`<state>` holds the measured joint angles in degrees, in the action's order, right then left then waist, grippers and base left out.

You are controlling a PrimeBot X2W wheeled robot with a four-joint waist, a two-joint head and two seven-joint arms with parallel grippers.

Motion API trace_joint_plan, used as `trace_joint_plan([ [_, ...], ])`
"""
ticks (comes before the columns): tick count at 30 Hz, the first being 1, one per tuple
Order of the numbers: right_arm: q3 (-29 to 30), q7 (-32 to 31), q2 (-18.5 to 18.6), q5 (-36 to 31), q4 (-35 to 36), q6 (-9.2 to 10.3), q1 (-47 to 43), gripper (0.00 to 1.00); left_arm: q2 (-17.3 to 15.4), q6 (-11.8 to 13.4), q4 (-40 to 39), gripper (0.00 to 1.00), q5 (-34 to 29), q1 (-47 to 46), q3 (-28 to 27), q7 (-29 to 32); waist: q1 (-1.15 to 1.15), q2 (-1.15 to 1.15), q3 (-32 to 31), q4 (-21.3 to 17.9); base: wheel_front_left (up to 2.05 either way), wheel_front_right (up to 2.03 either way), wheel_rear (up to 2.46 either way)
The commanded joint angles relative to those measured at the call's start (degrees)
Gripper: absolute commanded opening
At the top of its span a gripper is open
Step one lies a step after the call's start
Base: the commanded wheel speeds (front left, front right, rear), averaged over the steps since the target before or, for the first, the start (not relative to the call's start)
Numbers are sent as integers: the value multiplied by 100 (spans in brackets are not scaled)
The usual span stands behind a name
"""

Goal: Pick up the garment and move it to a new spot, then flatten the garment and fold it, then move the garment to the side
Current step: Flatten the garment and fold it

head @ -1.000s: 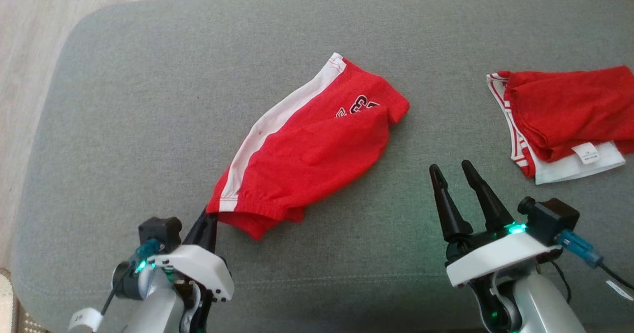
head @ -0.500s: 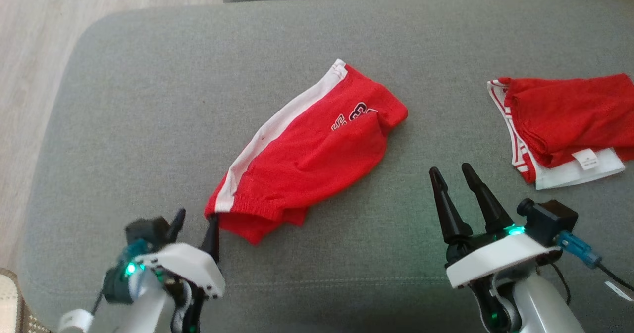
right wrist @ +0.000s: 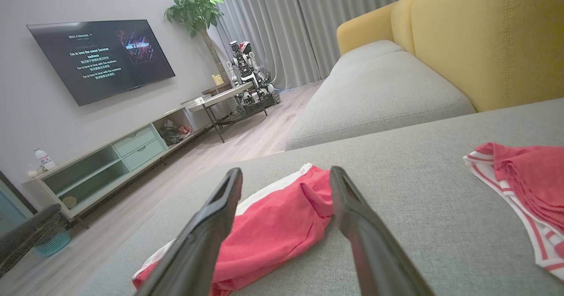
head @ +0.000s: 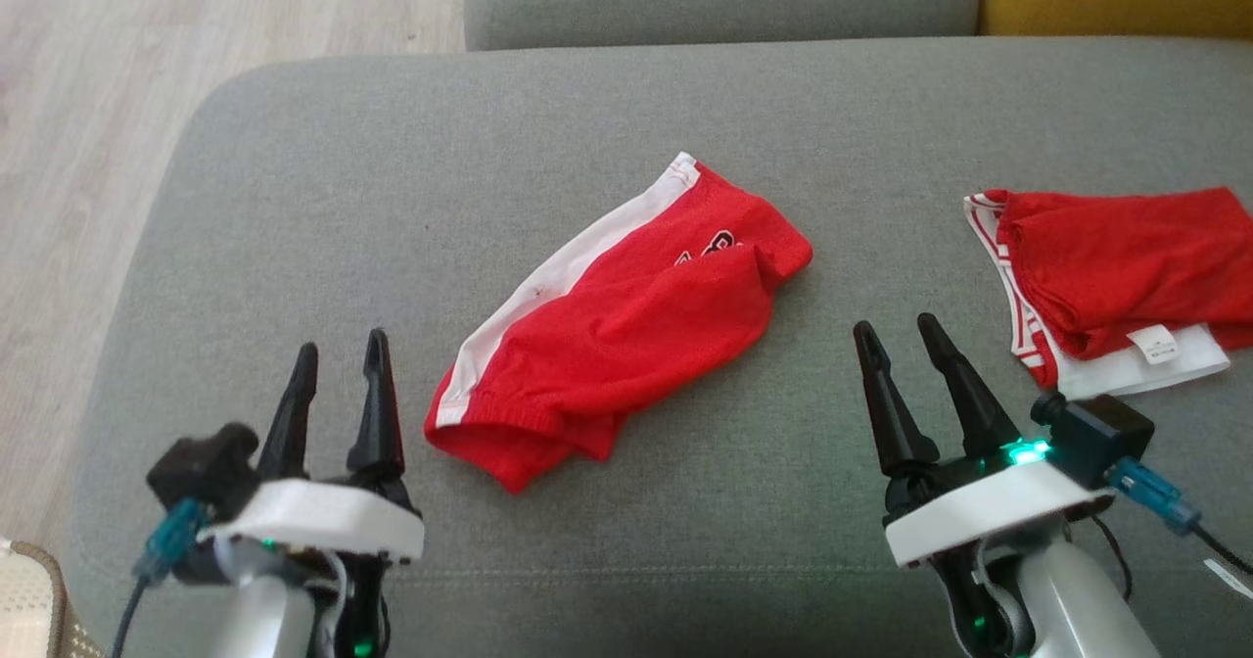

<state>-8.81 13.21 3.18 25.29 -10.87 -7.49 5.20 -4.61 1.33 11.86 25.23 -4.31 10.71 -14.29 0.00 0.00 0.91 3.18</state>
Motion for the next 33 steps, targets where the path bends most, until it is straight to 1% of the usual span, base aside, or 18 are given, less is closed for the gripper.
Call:
trace_joint_plan([
  [1, -110, 64, -30, 5, 232, 0, 66, 100, 25, -2, -366, 100, -73, -38, -243, -70, 0, 0, -40, 10, 0, 0, 0],
  [4, -103, 55, -30, -10, 253, 0, 35, 100, 85, -20, -569, 100, -98, 149, -267, -70, 0, 0, -76, 18, 0, 0, 0],
  [10, -100, 17, -30, -8, 284, 0, -32, 100, 162, -71, -766, 100, -207, 590, -46, -70, 0, 0, -130, 41, 0, 0, 0],
  [14, -61, -9, -30, -9, 290, 0, -34, 100, 170, -47, -829, 100, -155, 625, 82, -70, 0, 0, -99, 95, 0, 0, 0],
  [17, -2, -104, -30, 117, 206, 0, 112, 100, 171, -37, -839, 100, -178, 558, 149, -71, 0, 0, 49, 178, 0, 0, 0],
  [19, 94, -192, -30, 312, 55, 0, 263, 100, 172, -52, -814, 100, -175, 517, 179, -71, 0, 0, 147, 243, 0, 0, 0],
  [22, 314, -356, -30, 732, -337, 0, 607, 100, 172, -83, -764, 100, -153, 444, 242, -71, 0, 0, 321, 363, 0, 0, 0],
  [25, 476, -557, -30, 1165, -910, 0, 1049, 100, 172, -139, -685, 100, -137, 360, 328, -71, 0, 0, 478, 509, 0, 0, 0],
  [33, 808, -1044, -30, 2289, -2798, 0, 2267, 100, 173, -231, -509, 100, -97, 154, 516, -71, 0, 0, 802, 925, 0, 0, 0],
])
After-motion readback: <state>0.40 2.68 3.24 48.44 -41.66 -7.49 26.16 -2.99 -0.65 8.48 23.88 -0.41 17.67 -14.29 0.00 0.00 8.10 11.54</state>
